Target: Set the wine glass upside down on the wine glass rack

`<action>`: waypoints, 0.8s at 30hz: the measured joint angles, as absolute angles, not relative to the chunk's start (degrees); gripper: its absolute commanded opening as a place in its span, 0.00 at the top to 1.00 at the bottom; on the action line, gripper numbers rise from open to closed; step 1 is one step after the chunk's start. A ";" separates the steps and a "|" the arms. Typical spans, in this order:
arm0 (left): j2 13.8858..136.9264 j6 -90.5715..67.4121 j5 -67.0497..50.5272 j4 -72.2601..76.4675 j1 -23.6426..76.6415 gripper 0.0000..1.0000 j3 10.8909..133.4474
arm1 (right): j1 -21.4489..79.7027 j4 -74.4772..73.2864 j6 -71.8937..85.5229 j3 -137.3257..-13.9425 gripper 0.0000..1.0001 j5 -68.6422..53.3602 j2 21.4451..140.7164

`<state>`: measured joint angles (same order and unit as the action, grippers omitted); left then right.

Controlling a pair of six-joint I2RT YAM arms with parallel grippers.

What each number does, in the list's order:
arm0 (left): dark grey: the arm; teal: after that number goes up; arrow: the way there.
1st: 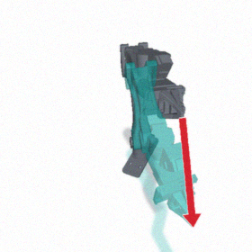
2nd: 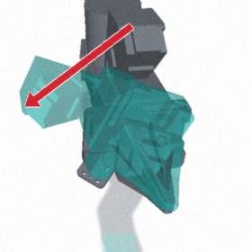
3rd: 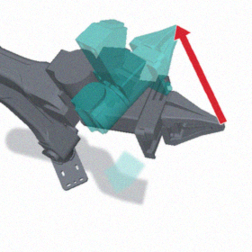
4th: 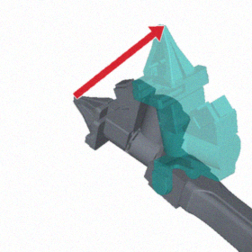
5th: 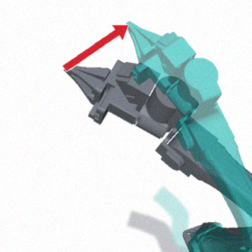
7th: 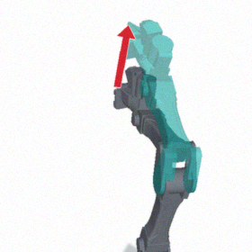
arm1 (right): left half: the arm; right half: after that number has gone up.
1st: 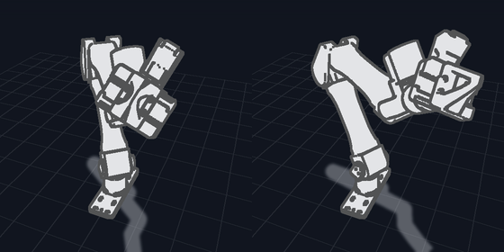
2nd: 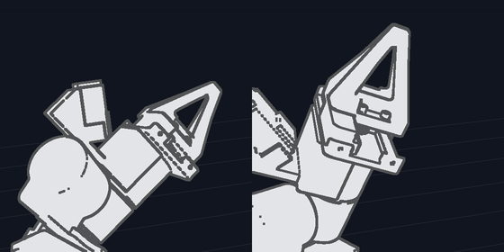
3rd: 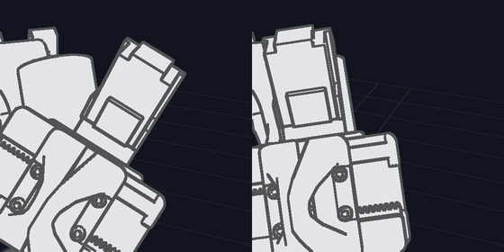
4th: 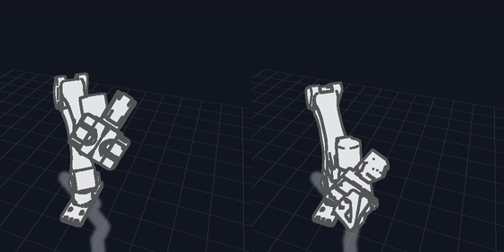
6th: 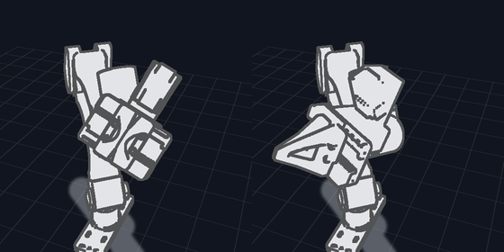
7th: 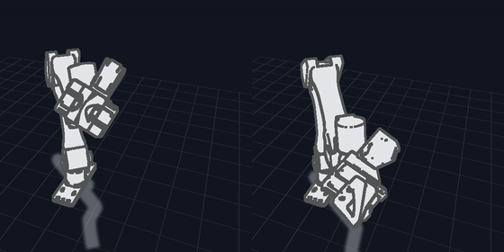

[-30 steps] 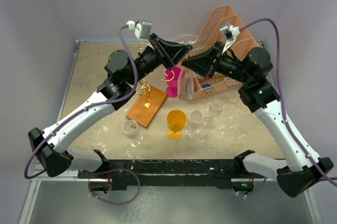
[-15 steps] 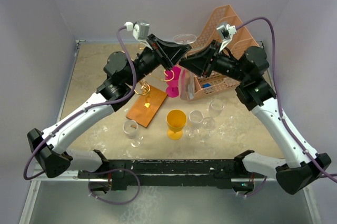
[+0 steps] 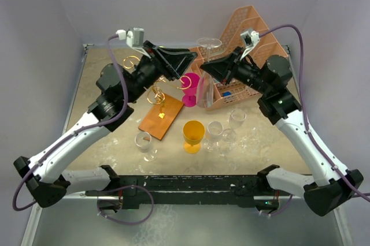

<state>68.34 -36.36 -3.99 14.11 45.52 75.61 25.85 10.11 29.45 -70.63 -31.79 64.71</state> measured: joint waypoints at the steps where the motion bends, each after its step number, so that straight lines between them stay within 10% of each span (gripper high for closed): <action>1: 67.13 -36.34 -2.66 12.62 45.54 0.54 75.61 | 25.85 10.02 28.86 -69.69 1.00 -30.24 64.47; 24: 46.81 -36.73 23.27 -31.59 45.54 0.44 79.44 | 26.22 21.52 10.26 -56.49 1.00 -30.92 68.53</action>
<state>46.81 -36.73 23.27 -31.59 45.54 79.44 26.22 21.52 10.26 -56.49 -30.92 68.53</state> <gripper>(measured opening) 0.554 0.071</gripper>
